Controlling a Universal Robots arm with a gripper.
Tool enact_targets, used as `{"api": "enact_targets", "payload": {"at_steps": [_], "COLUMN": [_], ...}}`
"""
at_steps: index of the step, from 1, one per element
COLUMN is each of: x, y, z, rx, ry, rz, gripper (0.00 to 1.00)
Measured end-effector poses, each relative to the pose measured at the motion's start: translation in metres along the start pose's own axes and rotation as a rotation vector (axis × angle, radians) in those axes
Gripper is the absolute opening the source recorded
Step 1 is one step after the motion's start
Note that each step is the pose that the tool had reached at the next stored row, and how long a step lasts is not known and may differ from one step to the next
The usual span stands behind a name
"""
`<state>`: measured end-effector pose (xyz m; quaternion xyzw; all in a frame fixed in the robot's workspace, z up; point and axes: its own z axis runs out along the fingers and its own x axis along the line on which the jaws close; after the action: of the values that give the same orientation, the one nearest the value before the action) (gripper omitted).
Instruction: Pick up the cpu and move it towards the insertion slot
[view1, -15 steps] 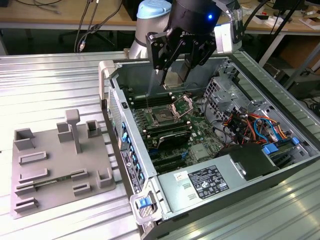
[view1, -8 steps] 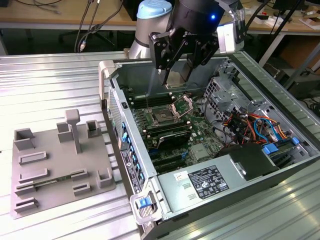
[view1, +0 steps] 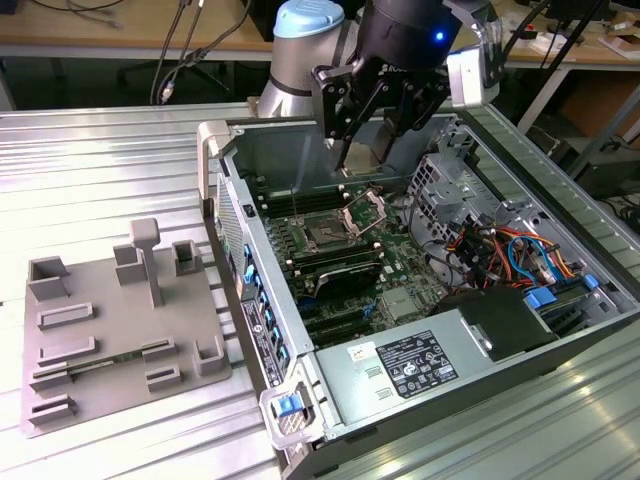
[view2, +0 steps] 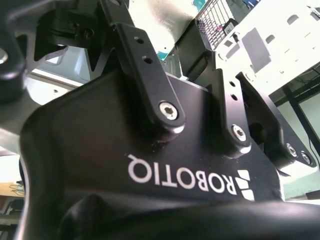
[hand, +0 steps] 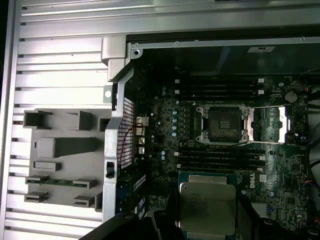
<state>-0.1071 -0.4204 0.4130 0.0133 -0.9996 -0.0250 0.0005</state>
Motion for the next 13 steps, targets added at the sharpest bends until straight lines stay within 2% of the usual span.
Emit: {"api": "enact_targets", "payload": {"at_steps": [13], "x": [-0.0179], "y": [-0.0006], "z": [0.0018], "rx": [-0.0001], "ry": [0.0], "rz": [0.0], "gripper": [0.55]}}
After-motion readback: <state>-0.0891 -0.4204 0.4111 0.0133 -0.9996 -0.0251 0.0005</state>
